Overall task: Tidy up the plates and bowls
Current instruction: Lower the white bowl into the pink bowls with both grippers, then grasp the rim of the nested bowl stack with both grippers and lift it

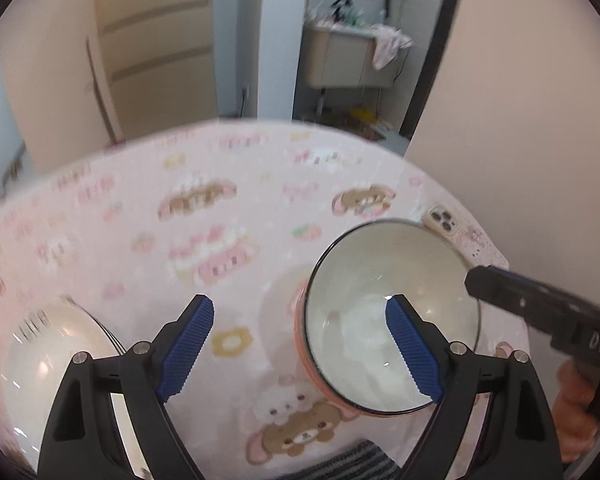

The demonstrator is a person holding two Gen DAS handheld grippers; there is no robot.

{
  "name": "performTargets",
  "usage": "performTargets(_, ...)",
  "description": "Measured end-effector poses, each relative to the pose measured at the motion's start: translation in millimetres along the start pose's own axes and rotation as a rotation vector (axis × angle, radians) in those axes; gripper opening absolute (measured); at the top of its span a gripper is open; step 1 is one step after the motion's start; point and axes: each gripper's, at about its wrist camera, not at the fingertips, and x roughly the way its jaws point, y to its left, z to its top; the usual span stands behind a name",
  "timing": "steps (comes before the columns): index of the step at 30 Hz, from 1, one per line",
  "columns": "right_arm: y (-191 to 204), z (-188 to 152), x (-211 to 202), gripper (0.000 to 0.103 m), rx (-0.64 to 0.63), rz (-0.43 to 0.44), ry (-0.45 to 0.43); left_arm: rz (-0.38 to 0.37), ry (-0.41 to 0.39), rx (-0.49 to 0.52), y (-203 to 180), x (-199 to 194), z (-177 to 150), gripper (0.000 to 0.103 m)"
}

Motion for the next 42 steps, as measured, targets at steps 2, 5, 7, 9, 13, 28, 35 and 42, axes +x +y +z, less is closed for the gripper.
performTargets(2, -0.6, -1.8, 10.2, 0.053, 0.02, 0.024, 0.032, -0.028, 0.044, -0.043, 7.8, 10.7, -0.9, 0.09)
performTargets(5, -5.3, -4.1, 21.2, 0.053, 0.066, 0.029, 0.047, -0.075, 0.084, -0.123, 20.1, 25.4, -5.2, 0.09)
performTargets(7, -9.9, -7.1, 28.4, 0.053, 0.106, 0.017, 0.044, -0.125, 0.097, -0.187, 28.6, 32.9, -8.6, 0.084)
performTargets(9, -13.0, -11.0, 34.9, 0.052, 0.139, 0.036, 0.057, -0.17, 0.123, -0.245, 35.8, 40.1, -12.4, 0.068)
performTargets(13, -18.9, -18.1, 46.7, 0.048, 0.202, 0.075, 0.098, -0.263, 0.184, -0.303, 39.7, 55.0, -18.5, 0.063)
performTargets(28, -36.5, -29.1, 72.9, 0.039, 0.312, 0.167, 0.129, -0.366, 0.131, -0.337, 33.1, 58.4, -31.1, 0.045)
performTargets(35, -46.3, -29.1, 85.0, 0.042, 0.367, 0.249, 0.171, -0.407, 0.109, -0.354, 35.6, 62.2, -37.0, 0.051)
performTargets(42, -48.7, -31.3, 86.1, 0.041, 0.399, 0.266, 0.172, -0.386, 0.112, -0.326, 31.9, 60.7, -34.9, 0.051)
